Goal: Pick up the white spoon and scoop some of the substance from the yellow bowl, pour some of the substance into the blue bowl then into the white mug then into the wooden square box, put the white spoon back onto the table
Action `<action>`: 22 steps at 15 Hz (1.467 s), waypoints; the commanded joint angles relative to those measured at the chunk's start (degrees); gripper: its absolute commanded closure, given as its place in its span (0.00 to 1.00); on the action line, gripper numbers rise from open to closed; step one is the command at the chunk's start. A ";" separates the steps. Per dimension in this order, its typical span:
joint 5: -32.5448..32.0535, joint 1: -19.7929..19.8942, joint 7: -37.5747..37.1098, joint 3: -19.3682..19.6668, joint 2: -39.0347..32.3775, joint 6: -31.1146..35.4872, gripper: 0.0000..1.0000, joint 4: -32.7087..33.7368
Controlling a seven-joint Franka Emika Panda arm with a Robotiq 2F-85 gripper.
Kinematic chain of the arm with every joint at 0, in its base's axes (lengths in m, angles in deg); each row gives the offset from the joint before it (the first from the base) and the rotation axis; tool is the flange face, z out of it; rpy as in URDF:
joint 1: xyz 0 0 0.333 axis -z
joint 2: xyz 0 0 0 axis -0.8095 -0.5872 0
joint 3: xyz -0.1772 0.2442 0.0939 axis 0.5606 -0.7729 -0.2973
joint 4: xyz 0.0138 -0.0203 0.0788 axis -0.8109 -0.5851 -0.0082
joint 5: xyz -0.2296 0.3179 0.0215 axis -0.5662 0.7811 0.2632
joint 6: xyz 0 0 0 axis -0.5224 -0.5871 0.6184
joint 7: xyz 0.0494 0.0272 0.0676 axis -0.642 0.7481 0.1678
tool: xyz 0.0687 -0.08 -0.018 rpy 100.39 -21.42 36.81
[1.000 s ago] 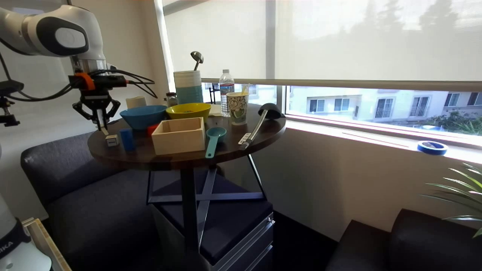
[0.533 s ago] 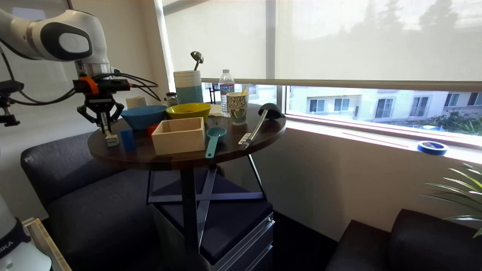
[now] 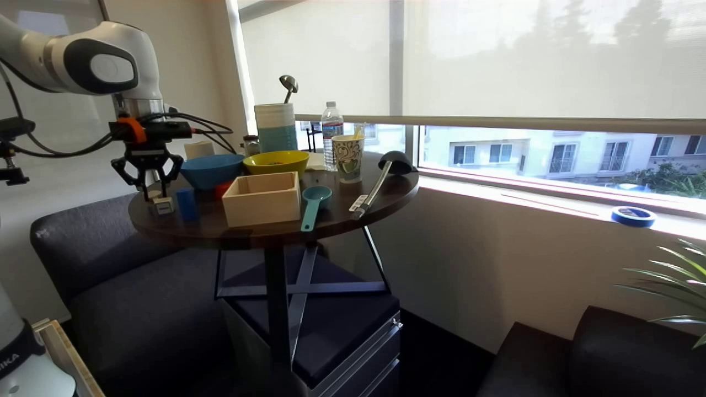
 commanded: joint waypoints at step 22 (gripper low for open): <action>-0.18 2.81 -20.64 -2.19 12.65 -9.00 0.00 6.43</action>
